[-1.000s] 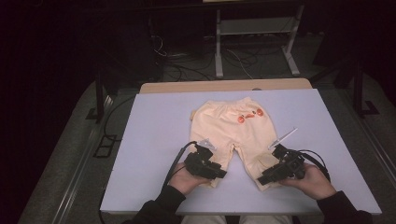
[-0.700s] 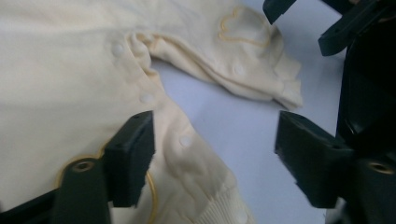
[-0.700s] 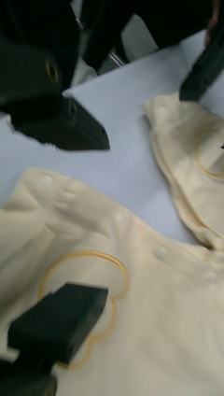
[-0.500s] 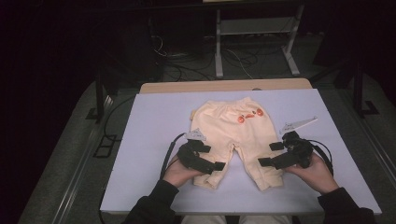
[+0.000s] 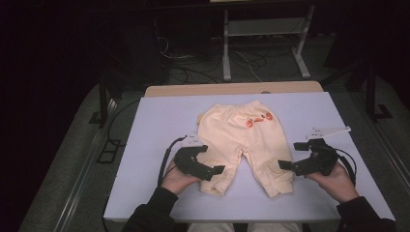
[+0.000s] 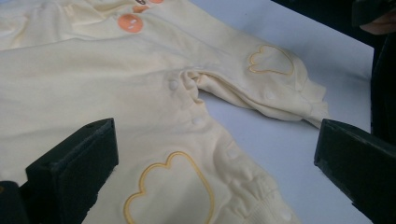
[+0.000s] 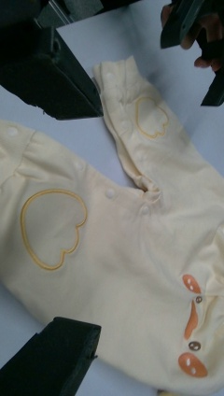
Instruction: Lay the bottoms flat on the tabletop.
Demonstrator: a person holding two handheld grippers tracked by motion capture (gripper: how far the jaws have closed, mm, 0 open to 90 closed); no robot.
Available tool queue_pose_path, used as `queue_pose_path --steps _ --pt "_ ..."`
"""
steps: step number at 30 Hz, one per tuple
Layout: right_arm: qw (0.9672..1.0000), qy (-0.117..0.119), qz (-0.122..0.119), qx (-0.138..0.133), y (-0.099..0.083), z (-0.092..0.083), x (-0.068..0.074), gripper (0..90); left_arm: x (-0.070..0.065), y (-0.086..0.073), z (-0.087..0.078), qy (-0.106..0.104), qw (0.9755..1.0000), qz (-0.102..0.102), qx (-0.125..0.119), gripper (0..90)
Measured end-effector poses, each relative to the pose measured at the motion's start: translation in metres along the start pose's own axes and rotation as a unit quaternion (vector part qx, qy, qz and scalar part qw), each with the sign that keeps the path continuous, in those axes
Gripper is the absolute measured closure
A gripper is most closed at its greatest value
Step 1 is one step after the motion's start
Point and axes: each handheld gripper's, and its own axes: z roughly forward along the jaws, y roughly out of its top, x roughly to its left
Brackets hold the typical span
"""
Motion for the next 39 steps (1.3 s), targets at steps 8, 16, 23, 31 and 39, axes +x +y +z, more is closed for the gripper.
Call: queue_pose_path --steps 8,16,23,31,39 --pt "0.9995 -0.013 0.02 -0.021 -0.018 -0.008 -0.006 0.0 0.006 -0.01 -0.013 0.012 0.9998 -0.008 -0.016 0.0" --pt "0.999 -0.019 0.025 -0.033 -0.03 -0.011 -0.008 0.0 0.008 -0.022 -0.024 0.024 0.9993 -0.008 -0.026 0.0" --pt "0.9986 -0.03 0.025 -0.037 -0.04 -0.012 -0.006 0.0 0.012 -0.032 -0.035 0.04 0.9984 -0.015 -0.038 0.0" --pt "0.9983 -0.035 0.015 -0.044 -0.052 -0.011 -0.007 0.0 0.014 -0.046 -0.046 0.061 0.9964 -0.014 -0.056 0.0" --pt "0.9978 -0.042 0.011 -0.05 -0.059 -0.012 -0.008 0.0 0.016 -0.057 -0.053 0.067 0.9956 -0.02 -0.062 0.0"
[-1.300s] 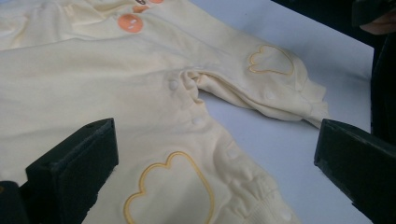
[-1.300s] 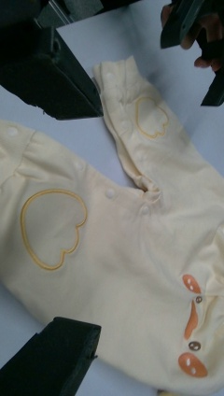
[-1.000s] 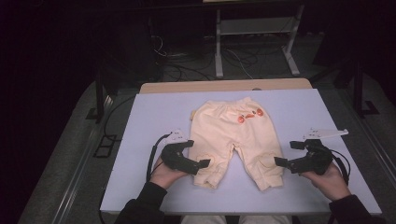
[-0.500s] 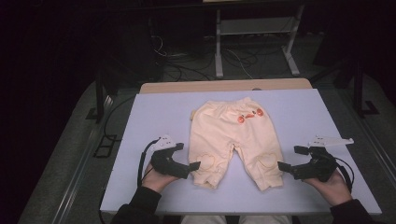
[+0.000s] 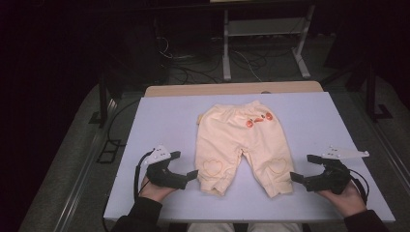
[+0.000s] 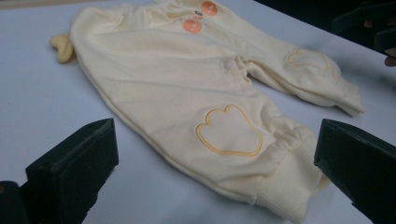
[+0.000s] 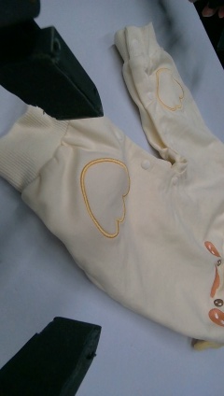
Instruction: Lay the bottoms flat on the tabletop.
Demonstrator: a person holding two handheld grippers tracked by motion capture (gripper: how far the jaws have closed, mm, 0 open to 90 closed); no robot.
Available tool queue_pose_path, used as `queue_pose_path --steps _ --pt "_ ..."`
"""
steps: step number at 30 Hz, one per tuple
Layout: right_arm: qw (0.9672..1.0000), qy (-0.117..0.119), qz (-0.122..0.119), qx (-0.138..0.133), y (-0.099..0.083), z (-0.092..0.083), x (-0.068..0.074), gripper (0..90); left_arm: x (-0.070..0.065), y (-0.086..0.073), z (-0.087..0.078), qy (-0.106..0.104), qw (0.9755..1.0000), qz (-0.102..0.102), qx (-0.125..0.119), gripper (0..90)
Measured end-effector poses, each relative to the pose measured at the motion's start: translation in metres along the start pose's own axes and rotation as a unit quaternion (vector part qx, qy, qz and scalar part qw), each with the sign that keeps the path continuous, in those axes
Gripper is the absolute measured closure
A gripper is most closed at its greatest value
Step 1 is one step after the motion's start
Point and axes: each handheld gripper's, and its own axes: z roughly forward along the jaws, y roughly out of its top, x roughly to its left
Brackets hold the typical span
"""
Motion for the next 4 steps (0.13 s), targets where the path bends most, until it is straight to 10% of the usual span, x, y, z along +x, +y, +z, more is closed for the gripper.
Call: queue_pose_path --steps 4 --pt "1.0 0.003 -0.004 -0.007 -0.0025 -0.0002 -0.0018 0.0 -0.0005 -0.0012 0.0004 -0.001 1.0 0.005 0.007 0.0"
